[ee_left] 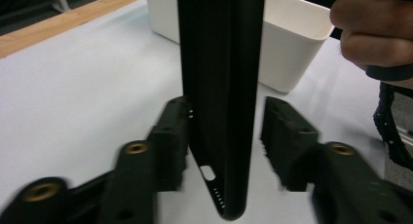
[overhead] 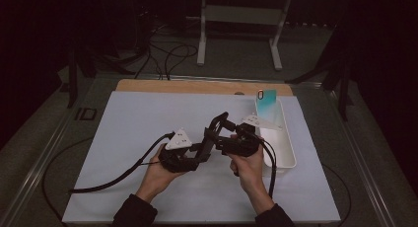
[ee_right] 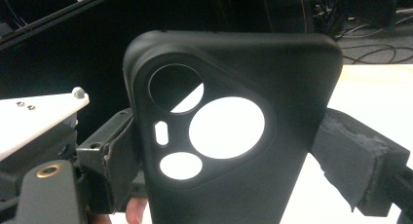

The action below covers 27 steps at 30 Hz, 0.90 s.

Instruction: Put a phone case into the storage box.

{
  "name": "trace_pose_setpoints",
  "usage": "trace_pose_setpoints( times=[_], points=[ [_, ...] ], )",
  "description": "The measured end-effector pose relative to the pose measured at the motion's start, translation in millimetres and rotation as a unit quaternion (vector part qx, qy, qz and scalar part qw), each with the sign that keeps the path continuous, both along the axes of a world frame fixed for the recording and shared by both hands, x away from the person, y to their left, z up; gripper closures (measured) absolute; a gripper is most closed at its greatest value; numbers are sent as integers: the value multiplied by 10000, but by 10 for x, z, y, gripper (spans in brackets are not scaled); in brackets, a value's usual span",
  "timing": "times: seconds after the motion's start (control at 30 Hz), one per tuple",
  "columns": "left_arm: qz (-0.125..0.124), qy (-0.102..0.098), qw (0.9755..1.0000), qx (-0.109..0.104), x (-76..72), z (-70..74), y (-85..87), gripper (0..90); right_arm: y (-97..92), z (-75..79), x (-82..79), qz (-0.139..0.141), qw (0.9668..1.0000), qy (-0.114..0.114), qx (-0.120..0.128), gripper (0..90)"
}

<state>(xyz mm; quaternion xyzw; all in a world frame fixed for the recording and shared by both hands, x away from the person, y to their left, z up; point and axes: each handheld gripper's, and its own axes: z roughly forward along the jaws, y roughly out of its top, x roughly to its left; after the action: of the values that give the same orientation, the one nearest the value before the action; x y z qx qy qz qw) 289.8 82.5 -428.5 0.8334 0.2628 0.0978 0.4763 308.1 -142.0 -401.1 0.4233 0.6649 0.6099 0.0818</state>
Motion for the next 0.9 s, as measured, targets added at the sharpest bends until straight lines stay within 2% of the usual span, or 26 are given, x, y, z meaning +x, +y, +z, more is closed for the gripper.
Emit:
trace_pose_setpoints(
  times=[0.1,0.2,0.4,0.63,0.9],
  points=[
    [155,-144,9997,123,-11,10,18,348,-12,10,6,20,10000,-14,-27,151],
    [379,-217,9990,70,-18,7,54,186,-21,14,11,56,10000,-12,-31,150],
    [643,-191,9977,41,-8,-34,208,20,-46,27,20,50,10000,-32,-75,149],
    [1009,-224,9946,50,-18,-98,388,0,-65,47,34,1,9999,-40,-93,147],
    [1447,-185,9893,36,-41,-188,651,0,-92,81,54,-51,9998,-90,-152,147]
  ],
)
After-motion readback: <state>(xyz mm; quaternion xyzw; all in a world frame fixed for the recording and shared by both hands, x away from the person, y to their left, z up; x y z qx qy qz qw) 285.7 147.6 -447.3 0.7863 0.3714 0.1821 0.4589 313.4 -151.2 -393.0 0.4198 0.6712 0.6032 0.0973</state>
